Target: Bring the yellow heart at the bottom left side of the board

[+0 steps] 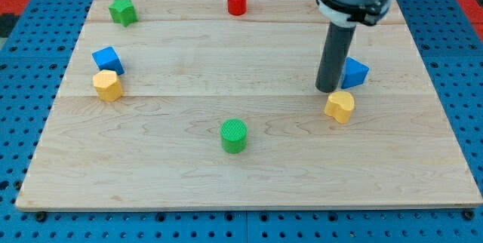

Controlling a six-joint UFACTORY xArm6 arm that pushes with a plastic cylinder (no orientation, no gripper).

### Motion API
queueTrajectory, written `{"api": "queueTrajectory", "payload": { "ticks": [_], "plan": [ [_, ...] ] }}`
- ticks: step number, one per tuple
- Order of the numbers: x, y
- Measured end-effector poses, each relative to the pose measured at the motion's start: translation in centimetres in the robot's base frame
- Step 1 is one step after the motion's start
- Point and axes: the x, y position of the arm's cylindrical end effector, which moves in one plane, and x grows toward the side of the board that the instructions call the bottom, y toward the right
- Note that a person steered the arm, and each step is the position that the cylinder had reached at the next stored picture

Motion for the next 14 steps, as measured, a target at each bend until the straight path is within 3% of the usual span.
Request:
{"api": "queueTrajectory", "payload": {
  "ticks": [4,7,8,10,11,12,13,14],
  "plan": [
    [2.8,5.0],
    [1.5,5.1],
    [3.6,6.7],
    [1.0,-1.4],
    [2.3,2.0],
    [6.4,3.3],
    [9.4,0.7],
    [5.3,-3.4]
  ]
}}
